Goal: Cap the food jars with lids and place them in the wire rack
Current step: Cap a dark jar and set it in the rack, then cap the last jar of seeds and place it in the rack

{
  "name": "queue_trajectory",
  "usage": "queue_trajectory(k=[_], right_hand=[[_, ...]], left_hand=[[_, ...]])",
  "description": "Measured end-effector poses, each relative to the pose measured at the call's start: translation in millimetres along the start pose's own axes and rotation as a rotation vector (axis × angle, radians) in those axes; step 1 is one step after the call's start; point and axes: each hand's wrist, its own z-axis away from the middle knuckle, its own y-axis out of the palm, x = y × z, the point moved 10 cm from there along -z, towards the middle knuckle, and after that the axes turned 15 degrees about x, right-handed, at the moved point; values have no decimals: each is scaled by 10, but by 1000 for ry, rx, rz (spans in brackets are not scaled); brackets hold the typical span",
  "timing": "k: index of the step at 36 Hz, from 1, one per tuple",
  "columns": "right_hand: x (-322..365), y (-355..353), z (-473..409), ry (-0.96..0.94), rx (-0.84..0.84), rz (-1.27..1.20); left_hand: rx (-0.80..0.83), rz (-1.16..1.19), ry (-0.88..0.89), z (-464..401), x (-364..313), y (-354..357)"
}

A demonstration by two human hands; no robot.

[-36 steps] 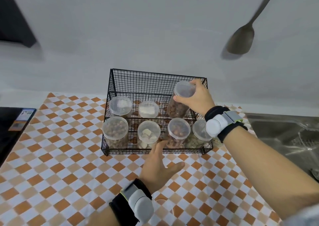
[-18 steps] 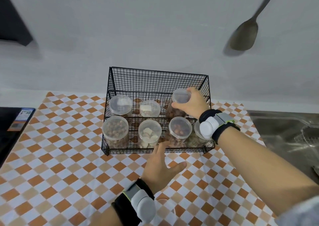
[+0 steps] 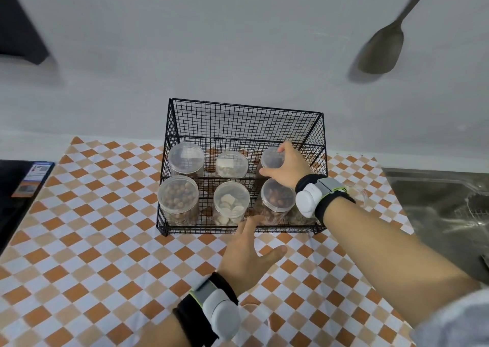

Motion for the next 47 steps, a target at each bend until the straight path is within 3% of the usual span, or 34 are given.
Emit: queue_trajectory(k=[27,47], right_hand=[[-42,21,28,-38,15,-36],[-739,-760,818,-207,-440,-98]], left_hand=[[-10,-7,4,14,-16,7],[37,-66,-20,4,-180,208]])
